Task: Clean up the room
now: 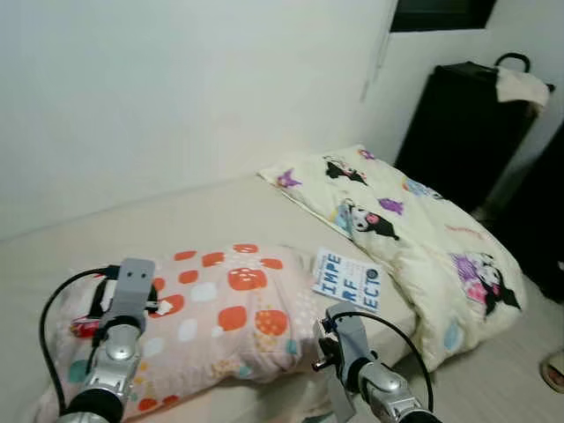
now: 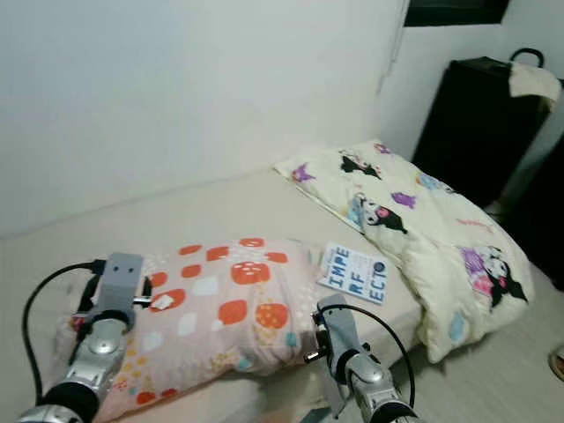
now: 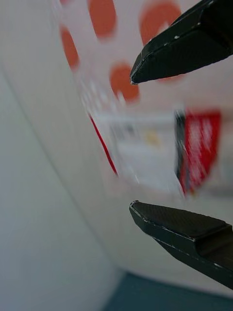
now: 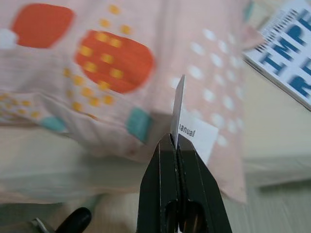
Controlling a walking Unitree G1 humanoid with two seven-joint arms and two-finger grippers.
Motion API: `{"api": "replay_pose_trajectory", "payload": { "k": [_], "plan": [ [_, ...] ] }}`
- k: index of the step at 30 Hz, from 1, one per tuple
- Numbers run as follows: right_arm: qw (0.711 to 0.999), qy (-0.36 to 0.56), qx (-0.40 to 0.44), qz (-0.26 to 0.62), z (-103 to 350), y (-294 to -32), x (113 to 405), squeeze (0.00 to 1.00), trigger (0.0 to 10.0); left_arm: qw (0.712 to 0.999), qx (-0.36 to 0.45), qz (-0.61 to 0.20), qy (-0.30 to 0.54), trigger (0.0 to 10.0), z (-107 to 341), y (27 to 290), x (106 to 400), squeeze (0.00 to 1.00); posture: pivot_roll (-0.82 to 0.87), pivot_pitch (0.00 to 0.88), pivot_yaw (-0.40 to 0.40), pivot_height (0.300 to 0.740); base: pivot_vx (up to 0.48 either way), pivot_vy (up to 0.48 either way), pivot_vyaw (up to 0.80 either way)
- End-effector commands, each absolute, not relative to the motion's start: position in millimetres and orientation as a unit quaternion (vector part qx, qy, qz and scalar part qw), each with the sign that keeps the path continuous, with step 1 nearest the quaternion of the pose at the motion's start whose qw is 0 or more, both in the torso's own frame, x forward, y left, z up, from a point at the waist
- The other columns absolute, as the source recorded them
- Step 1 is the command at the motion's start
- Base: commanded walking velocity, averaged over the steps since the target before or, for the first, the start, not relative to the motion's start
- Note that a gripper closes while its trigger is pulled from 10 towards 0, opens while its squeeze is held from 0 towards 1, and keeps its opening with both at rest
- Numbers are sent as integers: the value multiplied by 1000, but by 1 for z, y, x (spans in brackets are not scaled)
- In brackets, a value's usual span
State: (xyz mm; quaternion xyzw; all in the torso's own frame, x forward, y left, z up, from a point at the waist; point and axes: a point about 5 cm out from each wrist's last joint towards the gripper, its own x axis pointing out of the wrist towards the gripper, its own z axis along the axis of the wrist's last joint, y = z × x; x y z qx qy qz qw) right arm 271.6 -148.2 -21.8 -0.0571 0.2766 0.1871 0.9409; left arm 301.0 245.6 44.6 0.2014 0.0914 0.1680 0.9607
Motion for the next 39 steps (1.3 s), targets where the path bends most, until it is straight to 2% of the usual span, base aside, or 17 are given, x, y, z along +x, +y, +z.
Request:
{"api": "replay_pose_trajectory", "payload": {
  "k": [1, 6, 11, 22, 33, 39],
  "plan": [
    [944, 272, -48, 182, -22, -150, 271, 0, 10000, 956, 217, 164, 110, 10000, 37, 248, 295, 0, 57, 0, -98, 740, 0, 0, 800],
    [945, 279, -56, 164, -23, -153, 271, 0, 10000, 952, 236, 157, 119, 10000, 31, 248, 290, 0, 46, 0, -90, 740, 0, 0, 0],
    [945, 294, -36, 138, -24, -158, 271, 0, 10000, 941, 308, 95, 99, 10000, 29, 225, 294, 0, 41, 6, -85, 740, 0, 0, 0],
    [945, 295, -22, 136, -21, -157, 275, 0, 10000, 947, 302, 69, 83, 10000, 33, 206, 302, 0, 25, 7, -88, 740, 0, 0, 0],
    [947, 293, -10, 132, -18, -158, 280, 0, 10000, 945, 316, 60, 68, 10000, 42, 191, 315, 0, 5, 24, -87, 706, 0, 0, 0],
    [948, 291, -5, 132, -18, -158, 279, 0, 10000, 933, 350, 55, 65, 10000, 47, 181, 323, 0, -3, 32, -77, 686, 0, 0, 0]
  ]
}}
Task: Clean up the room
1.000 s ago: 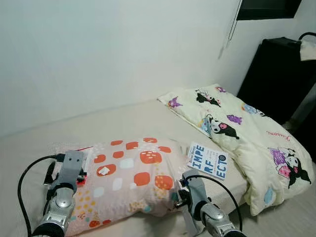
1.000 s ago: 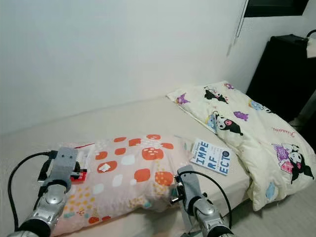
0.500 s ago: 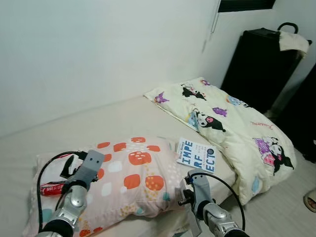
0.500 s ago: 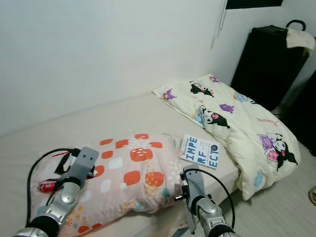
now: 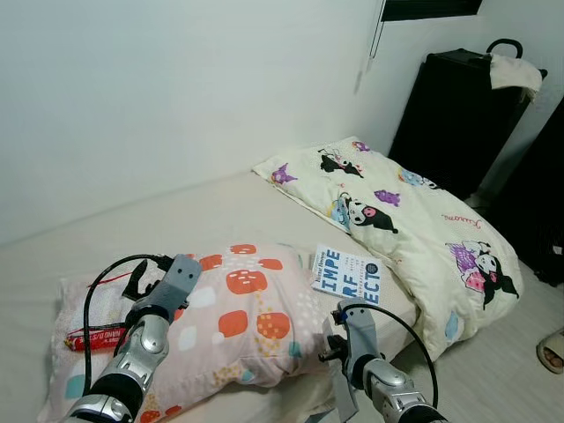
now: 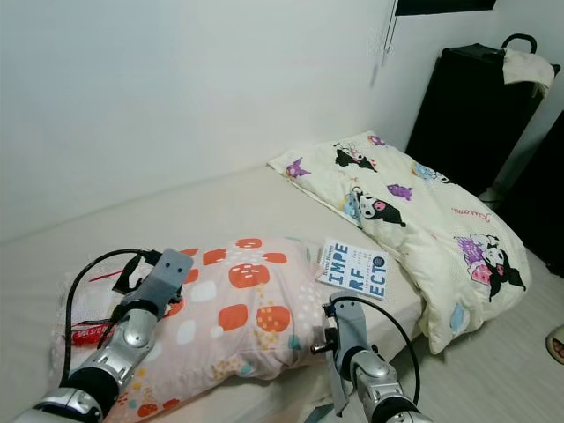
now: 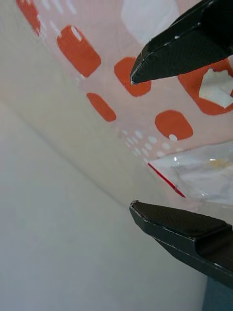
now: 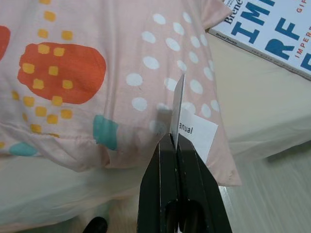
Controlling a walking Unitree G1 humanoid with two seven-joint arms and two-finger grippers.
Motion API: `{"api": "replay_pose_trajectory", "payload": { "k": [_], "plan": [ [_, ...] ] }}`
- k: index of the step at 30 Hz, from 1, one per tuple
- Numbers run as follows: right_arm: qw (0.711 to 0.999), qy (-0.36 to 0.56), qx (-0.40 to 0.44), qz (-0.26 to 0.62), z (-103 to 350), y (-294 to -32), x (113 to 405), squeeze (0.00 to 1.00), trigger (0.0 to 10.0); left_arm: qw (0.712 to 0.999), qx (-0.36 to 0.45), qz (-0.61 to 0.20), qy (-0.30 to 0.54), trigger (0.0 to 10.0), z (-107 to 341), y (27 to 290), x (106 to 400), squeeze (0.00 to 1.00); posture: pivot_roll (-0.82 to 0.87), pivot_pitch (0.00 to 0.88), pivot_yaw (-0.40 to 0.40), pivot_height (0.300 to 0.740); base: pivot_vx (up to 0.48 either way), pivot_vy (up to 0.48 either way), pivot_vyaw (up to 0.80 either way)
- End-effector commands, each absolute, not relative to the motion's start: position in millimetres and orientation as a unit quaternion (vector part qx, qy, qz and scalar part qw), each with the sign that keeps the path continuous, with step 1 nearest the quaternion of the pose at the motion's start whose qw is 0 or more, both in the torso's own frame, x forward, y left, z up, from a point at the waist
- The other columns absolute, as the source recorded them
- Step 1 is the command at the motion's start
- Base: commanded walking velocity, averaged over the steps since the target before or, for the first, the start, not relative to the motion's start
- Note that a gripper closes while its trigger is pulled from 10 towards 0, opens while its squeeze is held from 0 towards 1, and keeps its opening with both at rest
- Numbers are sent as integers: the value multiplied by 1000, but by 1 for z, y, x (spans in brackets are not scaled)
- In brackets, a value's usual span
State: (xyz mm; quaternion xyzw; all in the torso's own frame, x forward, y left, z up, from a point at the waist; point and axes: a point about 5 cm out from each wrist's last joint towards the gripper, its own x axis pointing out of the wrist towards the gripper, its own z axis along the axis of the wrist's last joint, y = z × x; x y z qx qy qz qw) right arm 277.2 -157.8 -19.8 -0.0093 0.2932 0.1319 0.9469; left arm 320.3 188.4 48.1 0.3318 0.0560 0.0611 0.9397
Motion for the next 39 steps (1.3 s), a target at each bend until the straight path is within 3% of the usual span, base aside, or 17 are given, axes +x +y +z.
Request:
{"api": "replay_pose_trajectory", "payload": {
  "k": [1, 10, 20, 31, 39],
  "plan": [
    [948, 291, -5, 132, -18, -158, 279, 0, 10000, 933, 350, 55, 65, 10000, 47, 181, 323, 0, -3, 32, -77, 686, 0, 0, 0],
    [949, 286, 0, 133, -18, -155, 279, 0, 10000, 941, 313, 78, 101, 10000, 49, 179, 331, 0, -11, 44, -66, 661, 0, 0, 0],
    [952, 276, 10, 130, -17, -152, 278, 0, 10000, 910, 370, 136, 130, 10000, 58, 203, 339, 0, -32, 70, -42, 656, 0, 0, 0],
    [956, 261, 30, 129, -14, -153, 280, 0, 10000, 916, 343, 162, 131, 10000, 69, 205, 346, 0, -43, 82, -31, 611, 0, 0, 0],
    [961, 239, 40, 134, -8, -153, 285, 0, 10000, 909, 354, 183, 120, 10000, 77, 206, 351, 0, -46, 94, -31, 606, 0, 0, 0]
  ]
}}
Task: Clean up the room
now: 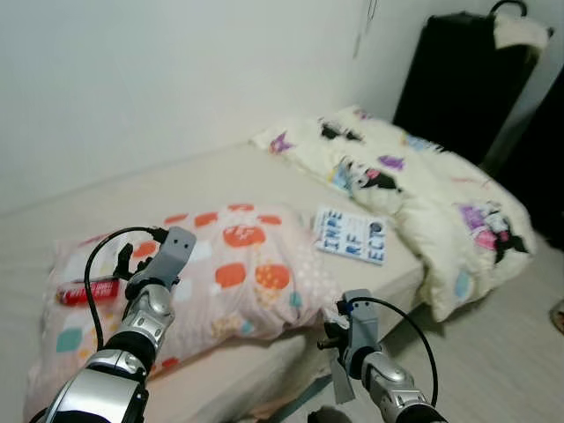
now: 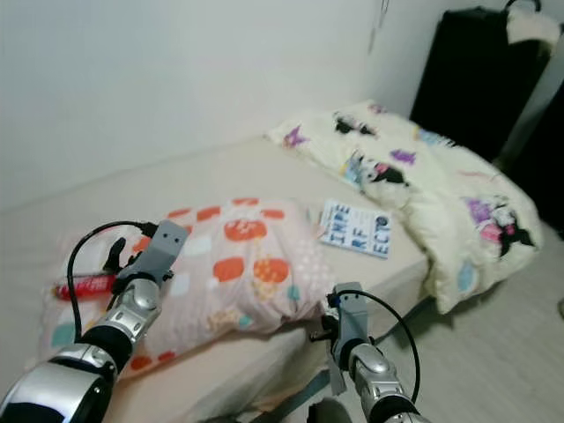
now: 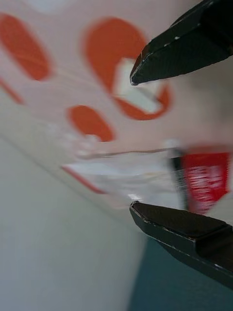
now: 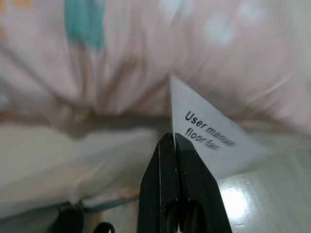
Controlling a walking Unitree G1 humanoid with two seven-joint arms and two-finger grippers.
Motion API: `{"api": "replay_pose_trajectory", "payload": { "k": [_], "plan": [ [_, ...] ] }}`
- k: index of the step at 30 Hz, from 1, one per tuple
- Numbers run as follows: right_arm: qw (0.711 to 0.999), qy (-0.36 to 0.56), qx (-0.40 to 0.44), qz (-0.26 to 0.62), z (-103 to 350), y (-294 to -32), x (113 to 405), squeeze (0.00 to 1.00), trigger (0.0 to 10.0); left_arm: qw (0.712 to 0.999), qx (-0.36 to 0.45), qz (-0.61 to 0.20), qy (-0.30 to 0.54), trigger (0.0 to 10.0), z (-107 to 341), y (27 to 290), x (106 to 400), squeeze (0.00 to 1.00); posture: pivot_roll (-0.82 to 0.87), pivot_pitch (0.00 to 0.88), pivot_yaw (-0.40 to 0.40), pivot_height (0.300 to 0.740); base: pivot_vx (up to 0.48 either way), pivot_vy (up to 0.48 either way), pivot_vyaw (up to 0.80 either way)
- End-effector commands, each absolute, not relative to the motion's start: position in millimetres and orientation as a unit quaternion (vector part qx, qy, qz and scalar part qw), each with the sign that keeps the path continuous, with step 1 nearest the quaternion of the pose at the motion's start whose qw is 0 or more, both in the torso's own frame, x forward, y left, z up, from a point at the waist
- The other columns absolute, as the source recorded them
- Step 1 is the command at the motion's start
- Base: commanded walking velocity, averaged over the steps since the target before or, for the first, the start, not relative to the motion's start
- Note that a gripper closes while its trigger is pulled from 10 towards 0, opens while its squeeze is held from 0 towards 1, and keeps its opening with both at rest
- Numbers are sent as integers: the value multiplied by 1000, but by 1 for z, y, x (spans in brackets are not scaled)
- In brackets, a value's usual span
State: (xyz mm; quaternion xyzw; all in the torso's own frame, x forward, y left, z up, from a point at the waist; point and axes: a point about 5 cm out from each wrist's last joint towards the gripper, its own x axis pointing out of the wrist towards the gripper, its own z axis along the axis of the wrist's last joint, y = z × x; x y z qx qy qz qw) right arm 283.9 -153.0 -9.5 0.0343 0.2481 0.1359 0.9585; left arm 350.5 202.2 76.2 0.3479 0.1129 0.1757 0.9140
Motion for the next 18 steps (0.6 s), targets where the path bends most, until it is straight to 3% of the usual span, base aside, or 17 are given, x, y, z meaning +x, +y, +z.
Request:
{"api": "replay_pose_trajectory", "payload": {
  "k": [1, 14, 18],
  "plan": [
    [961, 236, 41, 136, -7, -152, 285, 0, 10000, 902, 368, 199, 109, 10000, 82, 209, 353, 0, -47, 94, -29, 606, 0, 0, 0],
    [962, 228, 47, 144, -10, -147, 279, 0, 10000, 881, 397, 258, 24, 10000, 132, 212, 375, 0, -63, 119, -7, 606, 0, 0, 0],
    [963, 225, 51, 139, -12, -149, 274, 0, 10000, 866, 435, 244, -38, 10000, 158, 195, 387, 0, -66, 155, 2, 606, 0, 0, 0]
  ]
}}
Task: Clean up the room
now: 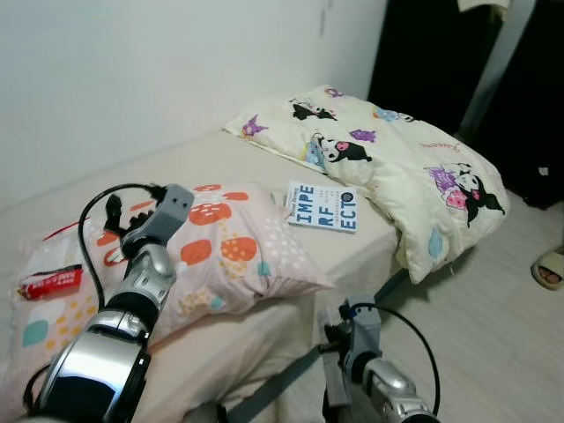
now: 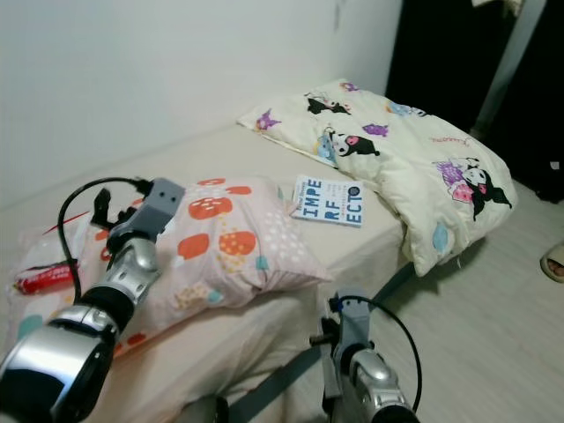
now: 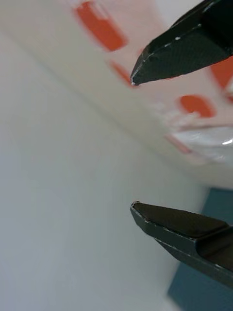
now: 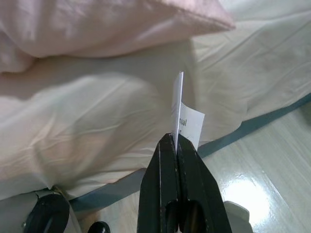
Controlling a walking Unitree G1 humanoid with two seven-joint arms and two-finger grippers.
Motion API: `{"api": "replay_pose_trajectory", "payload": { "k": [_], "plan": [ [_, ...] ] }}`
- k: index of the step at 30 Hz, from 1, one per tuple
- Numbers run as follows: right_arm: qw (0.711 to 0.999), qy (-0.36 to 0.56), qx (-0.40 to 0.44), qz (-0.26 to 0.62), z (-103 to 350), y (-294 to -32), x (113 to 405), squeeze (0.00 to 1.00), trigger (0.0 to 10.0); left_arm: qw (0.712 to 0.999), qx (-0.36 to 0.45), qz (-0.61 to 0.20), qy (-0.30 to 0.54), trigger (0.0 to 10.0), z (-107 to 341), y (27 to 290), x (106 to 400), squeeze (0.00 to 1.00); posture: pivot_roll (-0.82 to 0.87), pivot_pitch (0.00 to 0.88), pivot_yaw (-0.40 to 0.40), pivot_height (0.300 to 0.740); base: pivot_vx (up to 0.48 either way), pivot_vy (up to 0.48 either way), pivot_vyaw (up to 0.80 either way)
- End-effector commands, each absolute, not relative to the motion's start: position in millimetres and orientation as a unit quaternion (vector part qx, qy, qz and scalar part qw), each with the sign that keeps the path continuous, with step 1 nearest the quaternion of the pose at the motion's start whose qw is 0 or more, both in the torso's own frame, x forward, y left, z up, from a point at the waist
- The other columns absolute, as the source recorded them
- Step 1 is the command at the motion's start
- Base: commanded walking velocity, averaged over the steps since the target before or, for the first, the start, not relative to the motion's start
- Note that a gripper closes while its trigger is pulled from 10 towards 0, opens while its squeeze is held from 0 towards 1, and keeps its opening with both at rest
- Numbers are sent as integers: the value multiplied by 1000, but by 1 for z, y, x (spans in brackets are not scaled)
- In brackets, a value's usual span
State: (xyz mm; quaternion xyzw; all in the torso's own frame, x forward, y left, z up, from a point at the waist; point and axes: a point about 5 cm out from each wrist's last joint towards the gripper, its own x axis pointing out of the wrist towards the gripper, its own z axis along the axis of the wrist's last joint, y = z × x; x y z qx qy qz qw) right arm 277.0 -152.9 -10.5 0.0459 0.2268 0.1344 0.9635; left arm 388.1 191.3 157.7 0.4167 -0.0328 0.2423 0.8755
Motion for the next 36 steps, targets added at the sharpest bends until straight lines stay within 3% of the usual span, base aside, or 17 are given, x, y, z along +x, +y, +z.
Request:
{"api": "replay_pose_trajectory", "payload": {
  "k": [1, 6, 15, 19, 20, 30, 36],
  "plan": [
    [963, 226, 51, 139, -13, -148, 273, 0, 10000, 864, 442, 238, -45, 10000, 160, 190, 389, 0, -68, 169, 3, 606, 0, 0, 0],
    [964, 219, 58, 139, -12, -145, 271, 0, 10000, 861, 457, 219, -44, 10000, 163, 182, 392, 0, -68, 199, 7, 606, 0, 0, 0],
    [965, 209, 64, 144, -12, -139, 265, 0, 10000, 853, 485, 192, -7, 10000, 155, 193, 392, 0, -86, 249, 16, 606, 0, 0, 0],
    [967, 200, 68, 142, -11, -140, 259, 0, 10000, 845, 499, 190, 16, 10000, 158, 217, 390, 0, -113, 295, 23, 606, 0, 0, 0],
    [969, 194, 74, 137, -9, -141, 253, 0, 10000, 839, 505, 200, 22, 10000, 166, 235, 390, 0, -117, 312, 24, 606, 0, 0, 0],
    [970, 194, 78, 125, -9, -150, 230, 0, 10000, 831, 502, 234, 45, 10000, 188, 283, 384, 0, -129, 359, 29, 606, 0, 0, 0],
    [970, 196, 81, 121, 2, -150, 216, 0, 10000, 793, 556, 235, 83, 10000, 190, 313, 372, 0, -132, 412, 23, 606, 0, 0, 0]
  ]
}}
